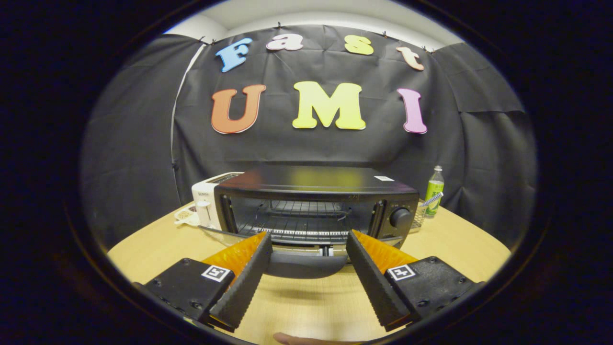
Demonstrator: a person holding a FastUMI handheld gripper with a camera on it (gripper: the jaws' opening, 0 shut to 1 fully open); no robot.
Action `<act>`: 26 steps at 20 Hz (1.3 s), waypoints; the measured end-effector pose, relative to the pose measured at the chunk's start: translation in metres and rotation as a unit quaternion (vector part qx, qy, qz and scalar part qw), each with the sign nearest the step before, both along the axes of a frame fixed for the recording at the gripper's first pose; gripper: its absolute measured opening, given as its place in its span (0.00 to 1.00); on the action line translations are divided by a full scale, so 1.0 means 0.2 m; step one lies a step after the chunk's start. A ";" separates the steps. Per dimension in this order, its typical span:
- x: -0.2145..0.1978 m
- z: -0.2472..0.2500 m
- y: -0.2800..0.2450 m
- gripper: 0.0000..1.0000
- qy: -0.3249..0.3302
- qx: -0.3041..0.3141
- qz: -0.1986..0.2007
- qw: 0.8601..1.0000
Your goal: Open the toaster oven, put the food inside, and close the toaster oven door.
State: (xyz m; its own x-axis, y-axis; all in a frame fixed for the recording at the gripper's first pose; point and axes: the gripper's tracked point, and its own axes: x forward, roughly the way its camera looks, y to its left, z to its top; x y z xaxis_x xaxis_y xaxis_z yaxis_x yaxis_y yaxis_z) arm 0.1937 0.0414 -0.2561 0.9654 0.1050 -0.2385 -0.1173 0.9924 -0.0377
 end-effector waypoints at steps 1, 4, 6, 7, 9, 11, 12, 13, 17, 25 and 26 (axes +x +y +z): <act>-0.04 -0.03 0.00 1.00 0.001 -0.003 0.002 1.000; -0.13 -0.12 -0.02 1.00 0.010 -0.001 0.007 1.000; -0.17 -0.18 -0.03 1.00 0.017 -0.003 0.012 1.000; -0.19 -0.22 -0.04 1.00 0.022 -0.004 0.014 1.000; -0.23 -0.28 -0.05 1.00 0.037 -0.002 0.015 0.999; -0.26 -0.38 -0.06 1.00 0.070 0.014 0.013 0.997; -0.27 -0.44 -0.06 1.00 0.096 0.027 0.012 0.995; -0.30 -0.51 -0.07 1.00 0.127 0.037 0.010 0.991; -0.33 -0.47 -0.06 1.00 0.130 0.035 0.028 0.991; -0.56 -0.17 0.16 1.00 0.243 0.235 0.166 0.927; -0.57 -0.14 0.19 1.00 0.263 0.256 0.176 0.914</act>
State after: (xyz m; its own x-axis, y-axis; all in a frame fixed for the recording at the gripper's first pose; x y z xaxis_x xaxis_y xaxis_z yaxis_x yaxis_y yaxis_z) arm 0.0788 0.0789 -0.2842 0.6166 0.6142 -0.4926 -0.3009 0.7620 0.5734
